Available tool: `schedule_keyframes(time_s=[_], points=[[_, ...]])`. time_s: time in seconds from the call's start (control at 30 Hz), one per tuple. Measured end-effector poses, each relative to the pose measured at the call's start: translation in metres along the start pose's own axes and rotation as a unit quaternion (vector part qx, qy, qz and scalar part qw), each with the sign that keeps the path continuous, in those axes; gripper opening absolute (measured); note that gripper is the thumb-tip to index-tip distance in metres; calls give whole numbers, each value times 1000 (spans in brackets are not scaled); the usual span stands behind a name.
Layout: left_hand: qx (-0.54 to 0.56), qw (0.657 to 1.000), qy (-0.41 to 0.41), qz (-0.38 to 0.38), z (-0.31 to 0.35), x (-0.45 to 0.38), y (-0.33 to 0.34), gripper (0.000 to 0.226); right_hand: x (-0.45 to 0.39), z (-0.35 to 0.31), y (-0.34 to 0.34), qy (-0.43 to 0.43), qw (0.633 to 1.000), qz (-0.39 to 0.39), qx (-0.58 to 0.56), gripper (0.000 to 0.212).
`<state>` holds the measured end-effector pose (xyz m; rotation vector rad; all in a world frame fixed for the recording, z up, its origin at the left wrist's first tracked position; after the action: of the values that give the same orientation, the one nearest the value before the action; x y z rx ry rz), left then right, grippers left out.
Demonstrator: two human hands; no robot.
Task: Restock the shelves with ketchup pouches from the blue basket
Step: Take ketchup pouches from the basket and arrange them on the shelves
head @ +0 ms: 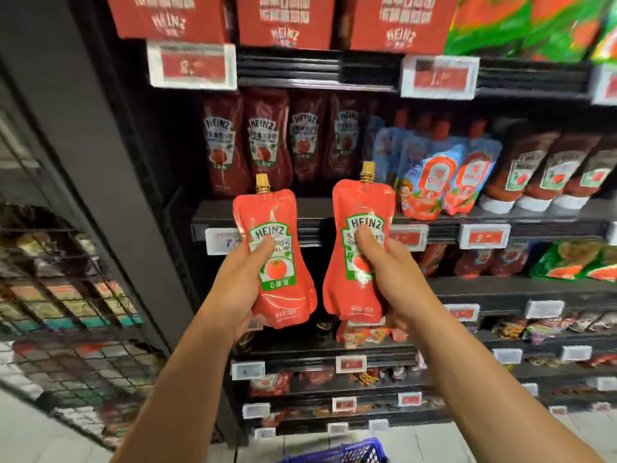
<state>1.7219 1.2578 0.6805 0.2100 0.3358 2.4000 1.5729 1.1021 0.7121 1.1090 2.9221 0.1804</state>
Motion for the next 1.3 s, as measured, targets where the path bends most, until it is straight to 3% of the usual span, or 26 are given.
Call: schedule_keyframes(time_s=[0.2, 0.4, 0.57, 0.77, 0.87, 0.97, 1.13, 1.23, 1.3], points=[[-129, 989, 68, -33, 47, -36, 10, 27, -26, -23, 4, -29, 1000, -4, 11, 44], [-218, 963, 155, -11, 98, -74, 49, 17, -48, -39, -9, -21, 1000, -2, -20, 34], [-322, 925, 171, 107, 121, -101, 66, 44, -62, -46, -18, -22, 1000, 11, -10, 29], [-396, 893, 163, 140, 117, -129, 79, 37, -70, -54, -23, -60, 998, 24, -8, 25], [-420, 870, 236, 104, 117, -130, 92, 5, -73, -51, -25, -65, 998, 21, -4, 26], [-402, 872, 258, 105, 111, -129, 85, 29, -73, -49, -27, -71, 997, 15, 13, 26], [-505, 819, 233, 139, 92, -129, 65, 52, -82, -57, -22, -104, 991, 22, 76, 27], [-523, 789, 254, 196, 98, -120, 61, 57, -98, -72, -22, -125, 979, 87, 137, 40], [-521, 787, 272, 190, 100, -118, 65, 57, -111, -81, -21, -123, 971, 122, 163, 48]])
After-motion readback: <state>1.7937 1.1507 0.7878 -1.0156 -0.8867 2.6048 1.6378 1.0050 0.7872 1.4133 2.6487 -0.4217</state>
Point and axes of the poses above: each hand's wrist, its own x-axis away from the middle knuckle, its own y-axis out of the palm, z = x × y, the point moved 8 cm from there along -x, towards the middle knuckle, and after that the axes turned 2 degrees about z, right-handed, at the moved point
